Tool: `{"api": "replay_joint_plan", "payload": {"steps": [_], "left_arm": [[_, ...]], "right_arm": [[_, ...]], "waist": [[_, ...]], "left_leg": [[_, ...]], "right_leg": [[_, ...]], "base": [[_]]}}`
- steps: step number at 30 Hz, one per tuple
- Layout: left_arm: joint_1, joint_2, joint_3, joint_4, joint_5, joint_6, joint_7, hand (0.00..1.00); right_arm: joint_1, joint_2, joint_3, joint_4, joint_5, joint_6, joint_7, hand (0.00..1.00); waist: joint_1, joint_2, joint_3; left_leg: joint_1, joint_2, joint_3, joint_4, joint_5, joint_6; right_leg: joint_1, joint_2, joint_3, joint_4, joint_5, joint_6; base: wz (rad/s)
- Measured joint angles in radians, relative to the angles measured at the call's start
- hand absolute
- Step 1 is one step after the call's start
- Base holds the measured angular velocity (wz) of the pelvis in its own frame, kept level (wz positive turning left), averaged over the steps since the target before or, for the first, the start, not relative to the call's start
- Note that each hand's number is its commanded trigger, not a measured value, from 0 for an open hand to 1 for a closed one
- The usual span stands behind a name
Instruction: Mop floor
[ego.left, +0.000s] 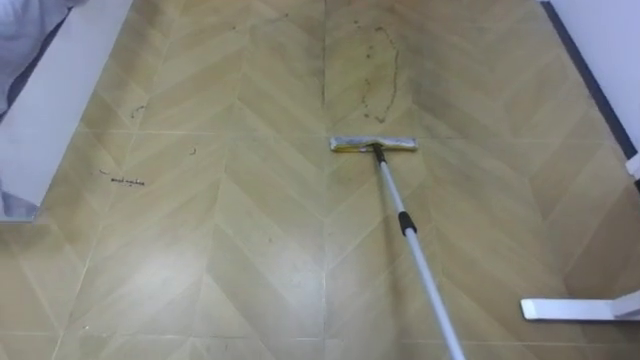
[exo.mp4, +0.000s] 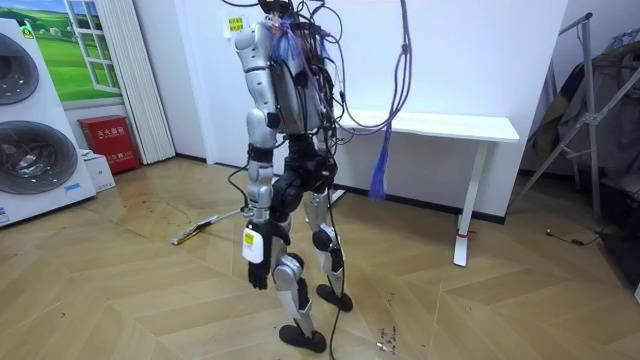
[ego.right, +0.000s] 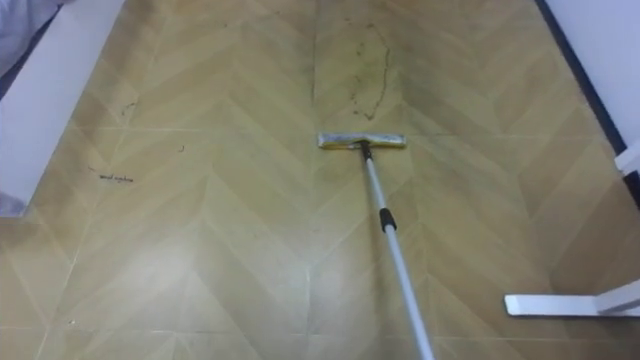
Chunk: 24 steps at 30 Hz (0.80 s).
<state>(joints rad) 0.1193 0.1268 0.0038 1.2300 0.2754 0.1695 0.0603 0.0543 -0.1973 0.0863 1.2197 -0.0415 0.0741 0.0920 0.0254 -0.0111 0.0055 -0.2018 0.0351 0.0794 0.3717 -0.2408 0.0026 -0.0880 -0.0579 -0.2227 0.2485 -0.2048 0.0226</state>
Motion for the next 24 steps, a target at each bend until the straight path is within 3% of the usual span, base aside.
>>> {"api": "replay_joint_plan", "payload": {"steps": [5, 8, 9, 11, 13, 16, 18, 20, 22, 23, 24], "left_arm": [[-0.059, 0.003, -0.003, 0.052, 0.0, 0.002, 0.004, 0.0], [-0.101, -0.017, 0.012, 0.044, -0.009, -0.003, 0.022, 0.0], [-0.108, -0.023, 0.01, 0.038, -0.013, -0.006, 0.03, 0.0], [-0.113, -0.024, 0.0, 0.033, -0.035, -0.004, 0.049, 0.0], [-0.112, -0.019, -0.008, 0.031, -0.079, 0.001, 0.071, 0.0], [-0.11, -0.016, -0.023, 0.029, -0.151, 0.001, 0.09, 0.0], [-0.11, -0.014, -0.04, 0.029, -0.186, 0.001, 0.09, 0.0], [-0.105, -0.011, -0.07, 0.032, -0.217, 0.004, 0.089, 0.0], [-0.083, -0.001, -0.111, 0.031, -0.267, 0.004, 0.089, 0.0], [-0.065, 0.004, -0.134, 0.037, -0.297, 0.004, 0.089, 0.0], [-0.048, 0.005, -0.147, 0.047, -0.329, 0.006, 0.089, 0.0]], "right_arm": [[-0.011, -0.041, -0.005, -0.007, 0.044, -0.032, 0.071, 1.0], [-0.031, -0.03, 0.002, 0.052, -0.004, -0.01, -0.078, 1.0], [-0.033, -0.026, 0.002, 0.076, -0.004, 0.002, -0.107, 1.0], [-0.035, -0.02, 0.002, 0.104, -0.002, 0.019, -0.135, 1.0], [-0.032, -0.01, 0.003, 0.126, 0.007, 0.026, -0.151, 1.0], [-0.022, -0.003, 0.019, 0.139, 0.069, 0.038, -0.164, 1.0], [-0.03, -0.001, 0.051, 0.14, 0.113, 0.052, -0.164, 1.0], [-0.037, 0.0, 0.057, 0.145, 0.127, 0.054, -0.165, 1.0], [-0.057, -0.001, 0.063, 0.172, 0.143, 0.059, -0.164, 1.0], [-0.088, -0.008, 0.068, 0.191, 0.146, 0.068, -0.163, 1.0], [-0.128, -0.022, 0.071, 0.208, 0.146, 0.087, -0.159, 1.0]], "waist": [[0.002, 0.001, 0.0006], [0.009, 0.032, 0.0117], [0.009, 0.035, 0.0111], [0.007, 0.055, 0.0161], [0.004, 0.053, 0.0185], [-0.003, 0.053, 0.016], [0.011, 0.05, 0.0053], [0.014, 0.05, 0.005], [0.024, 0.046, 0.0039], [0.05, 0.046, 0.0043], [0.076, 0.04, 0.0065]], "left_leg": [[-0.141, 0.021, -0.001, 0.116, -0.042, 0.01], [-0.261, 0.017, -0.012, 0.234, -0.07, 0.019], [-0.304, 0.004, -0.009, 0.264, -0.073, 0.021], [-0.371, 0.003, -0.001, 0.311, -0.077, 0.022], [-0.433, -0.007, -0.002, 0.354, -0.081, 0.018], [-0.516, -0.01, -0.016, 0.44, -0.096, 0.002], [-0.585, -0.007, -0.049, 0.533, -0.11, -0.021], [-0.63, 0.001, -0.071, 0.603, -0.114, -0.03], [-0.681, 0.013, -0.087, 0.716, -0.098, -0.051], [-0.723, 0.024, -0.092, 0.838, -0.057, -0.05], [-0.768, 0.02, -0.099, 0.96, 0.011, -0.039]], "right_leg": [[-0.158, 0.001, 0.011, 0.145, -0.038, -0.012], [-0.295, -0.019, 0.028, 0.304, -0.09, -0.012], [-0.353, -0.035, 0.046, 0.358, -0.115, -0.009], [-0.438, -0.036, 0.078, 0.427, -0.136, -0.013], [-0.515, -0.049, 0.092, 0.504, -0.159, -0.023], [-0.606, -0.065, 0.085, 0.62, -0.2, -0.048], [-0.67, -0.062, 0.077, 0.705, -0.233, -0.076], [-0.699, -0.06, 0.055, 0.76, -0.264, -0.1], [-0.717, -0.054, 0.054, 0.824, -0.307, -0.104], [-0.723, -0.044, 0.056, 0.868, -0.33, -0.124], [-0.735, -0.042, 0.063, 0.909, -0.343, -0.141]], "base": [[-0.04], [0.0], [0.07], [-0.09], [-0.08], [0.1], [0.08], [0.24], [0.13], [-0.44], [-0.62]]}}
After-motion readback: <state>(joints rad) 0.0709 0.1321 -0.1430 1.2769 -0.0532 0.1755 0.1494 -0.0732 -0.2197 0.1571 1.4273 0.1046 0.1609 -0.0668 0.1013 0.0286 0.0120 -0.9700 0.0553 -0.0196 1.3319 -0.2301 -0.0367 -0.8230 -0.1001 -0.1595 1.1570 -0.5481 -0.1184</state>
